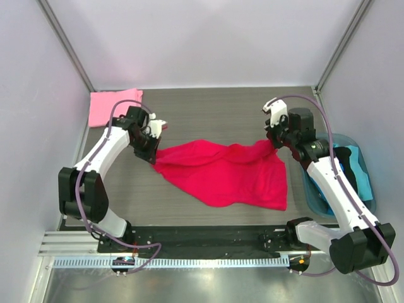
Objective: Fold and stack the t-shirts
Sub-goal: Flatten the tshirt out
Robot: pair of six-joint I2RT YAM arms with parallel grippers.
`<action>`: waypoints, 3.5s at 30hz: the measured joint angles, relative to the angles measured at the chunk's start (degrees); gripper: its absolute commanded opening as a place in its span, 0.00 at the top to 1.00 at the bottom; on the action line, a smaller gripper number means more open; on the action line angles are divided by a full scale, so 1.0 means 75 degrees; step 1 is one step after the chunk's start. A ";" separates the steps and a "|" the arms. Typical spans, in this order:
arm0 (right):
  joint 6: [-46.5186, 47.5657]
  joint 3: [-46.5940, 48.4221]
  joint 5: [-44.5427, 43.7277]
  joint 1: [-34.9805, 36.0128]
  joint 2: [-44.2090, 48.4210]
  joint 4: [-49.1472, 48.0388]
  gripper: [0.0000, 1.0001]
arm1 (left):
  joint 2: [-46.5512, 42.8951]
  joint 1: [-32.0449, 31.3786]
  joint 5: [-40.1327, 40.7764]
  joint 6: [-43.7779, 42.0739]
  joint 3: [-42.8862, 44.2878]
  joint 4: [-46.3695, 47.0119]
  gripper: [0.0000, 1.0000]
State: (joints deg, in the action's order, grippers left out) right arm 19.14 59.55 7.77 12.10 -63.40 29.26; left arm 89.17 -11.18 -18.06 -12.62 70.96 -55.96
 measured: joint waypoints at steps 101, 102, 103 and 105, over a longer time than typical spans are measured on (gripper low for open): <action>-0.0233 0.4843 -0.0962 -0.0475 -0.7213 -0.1725 0.99 | 0.4934 0.1049 0.1032 0.0833 0.5065 0.2130 0.57; -0.0230 0.4843 -0.0962 -0.0469 -0.7216 -0.1725 0.99 | 0.4934 0.1061 0.0965 0.0857 0.5065 0.2087 0.58; -0.0230 0.4843 -0.0962 -0.0466 -0.7216 -0.1725 0.99 | 0.4934 0.1067 0.0889 0.0868 0.5065 0.2022 0.57; -0.0230 0.4843 -0.0965 -0.0449 -0.7216 -0.1725 0.99 | 0.4931 0.1078 0.0708 0.0895 0.4989 0.1961 0.56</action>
State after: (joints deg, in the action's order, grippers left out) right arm 17.41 95.88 0.54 8.73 -117.51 16.32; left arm 126.15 -3.09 -12.75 -5.91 108.38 -41.25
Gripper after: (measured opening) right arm 0.031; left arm 0.432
